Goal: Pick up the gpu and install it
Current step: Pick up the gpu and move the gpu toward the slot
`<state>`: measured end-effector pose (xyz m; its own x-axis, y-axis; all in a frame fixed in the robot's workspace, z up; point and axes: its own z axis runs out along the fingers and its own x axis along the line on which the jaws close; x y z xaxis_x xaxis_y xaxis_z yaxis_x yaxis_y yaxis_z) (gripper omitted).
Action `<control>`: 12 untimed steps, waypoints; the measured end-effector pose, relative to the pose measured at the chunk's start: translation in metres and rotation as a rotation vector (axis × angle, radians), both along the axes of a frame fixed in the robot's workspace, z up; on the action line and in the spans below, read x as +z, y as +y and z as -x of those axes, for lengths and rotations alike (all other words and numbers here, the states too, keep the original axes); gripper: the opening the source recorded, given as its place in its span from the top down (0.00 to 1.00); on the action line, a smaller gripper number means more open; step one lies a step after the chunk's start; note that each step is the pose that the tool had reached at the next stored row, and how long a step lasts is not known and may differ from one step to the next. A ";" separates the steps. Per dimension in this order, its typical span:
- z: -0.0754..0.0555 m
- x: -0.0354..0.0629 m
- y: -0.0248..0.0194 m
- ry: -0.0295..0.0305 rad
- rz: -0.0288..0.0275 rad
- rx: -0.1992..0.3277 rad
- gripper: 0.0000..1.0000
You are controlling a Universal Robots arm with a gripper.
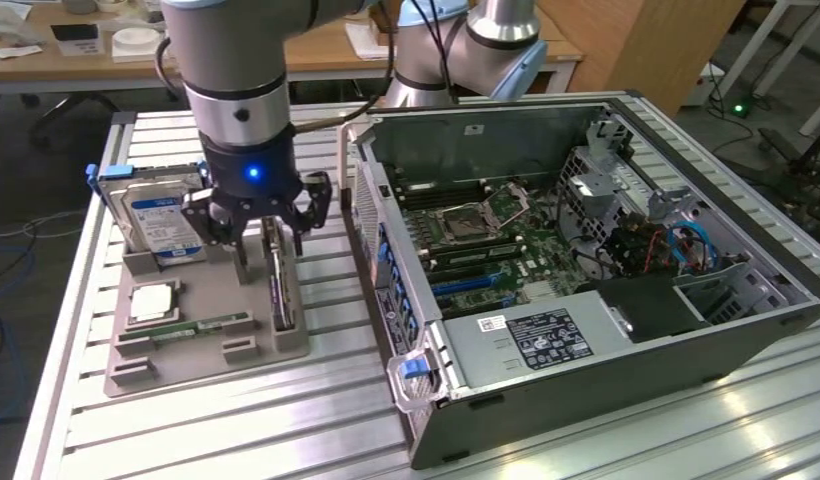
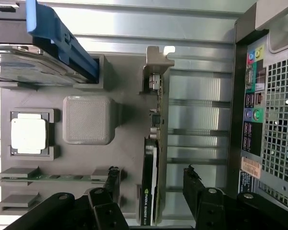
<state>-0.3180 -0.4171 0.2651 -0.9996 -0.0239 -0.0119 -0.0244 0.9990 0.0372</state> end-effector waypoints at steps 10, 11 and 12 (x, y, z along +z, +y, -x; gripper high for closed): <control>0.000 -0.0183 -0.0002 -0.0001 0.0000 0.000 0.35; 0.000 -0.0201 -0.0002 -0.0001 0.0000 0.000 0.35; 0.000 -0.0219 -0.0002 -0.0001 0.0001 0.000 0.35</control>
<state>-0.3180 -0.4174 0.2431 -0.9996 -0.0239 -0.0119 -0.0243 0.9990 0.0371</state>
